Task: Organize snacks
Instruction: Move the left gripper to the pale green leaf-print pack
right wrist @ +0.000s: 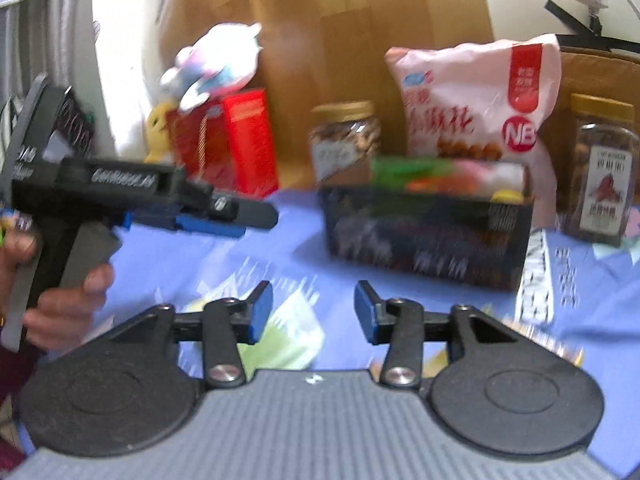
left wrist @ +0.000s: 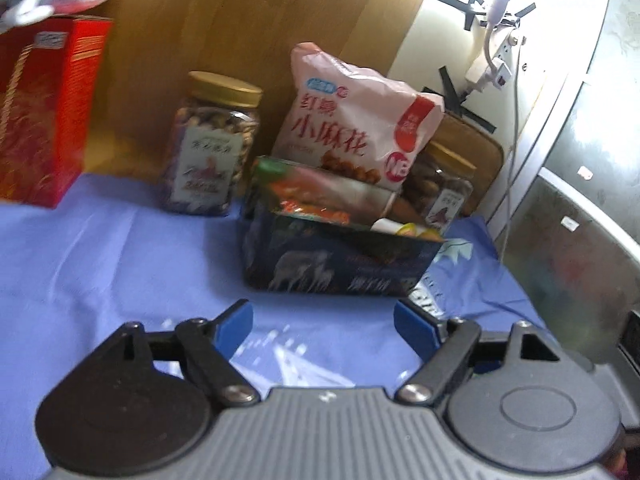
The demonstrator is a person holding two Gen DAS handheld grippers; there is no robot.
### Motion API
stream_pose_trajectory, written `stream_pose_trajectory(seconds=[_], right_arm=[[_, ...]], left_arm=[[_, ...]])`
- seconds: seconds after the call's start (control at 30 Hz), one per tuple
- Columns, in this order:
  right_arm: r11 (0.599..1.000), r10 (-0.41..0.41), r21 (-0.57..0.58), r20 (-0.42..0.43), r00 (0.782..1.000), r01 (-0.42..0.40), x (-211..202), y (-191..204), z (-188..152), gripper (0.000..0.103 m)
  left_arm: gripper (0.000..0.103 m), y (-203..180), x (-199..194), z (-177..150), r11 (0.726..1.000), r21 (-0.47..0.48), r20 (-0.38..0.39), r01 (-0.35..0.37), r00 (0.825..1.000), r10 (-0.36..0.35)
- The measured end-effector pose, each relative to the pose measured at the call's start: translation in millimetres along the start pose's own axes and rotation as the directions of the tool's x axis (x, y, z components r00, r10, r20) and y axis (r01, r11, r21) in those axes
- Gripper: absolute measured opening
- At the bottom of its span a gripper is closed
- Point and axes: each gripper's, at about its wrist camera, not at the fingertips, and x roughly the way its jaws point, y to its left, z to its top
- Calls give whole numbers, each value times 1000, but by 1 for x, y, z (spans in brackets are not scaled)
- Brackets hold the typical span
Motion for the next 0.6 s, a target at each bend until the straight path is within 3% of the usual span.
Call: stream_pose_trajectory(seconds=[0.07,0.3,0.43,0.47,0.53,0.6], right_arm=[[999,-12,-37,-11,1000,12,-4,14,-15,63],[996,-53,-82,-134,990,42,17,28,-32,63],[998,-40,-44,-141,989,34,18,24,-33,64],[998,-42,-46,-140,989,36,18,24,-34,64],[998,-47,-52,-140,989,40,18,26,-35,64],[998,-49,-54,-140,989,41,18,27,-35,64]], left_arm=[[81,5,-3,-9,1000,-14,10,-25,1000,26],[81,8,3,-31,997,-9,11,-75,997,75],[81,8,9,-41,997,-4,-7,-75,997,75],[82,9,11,-42,998,-10,-17,-70,997,70],[93,12,16,-46,998,-30,-36,-63,997,62],[95,15,16,-46,997,-48,-34,-54,998,52]])
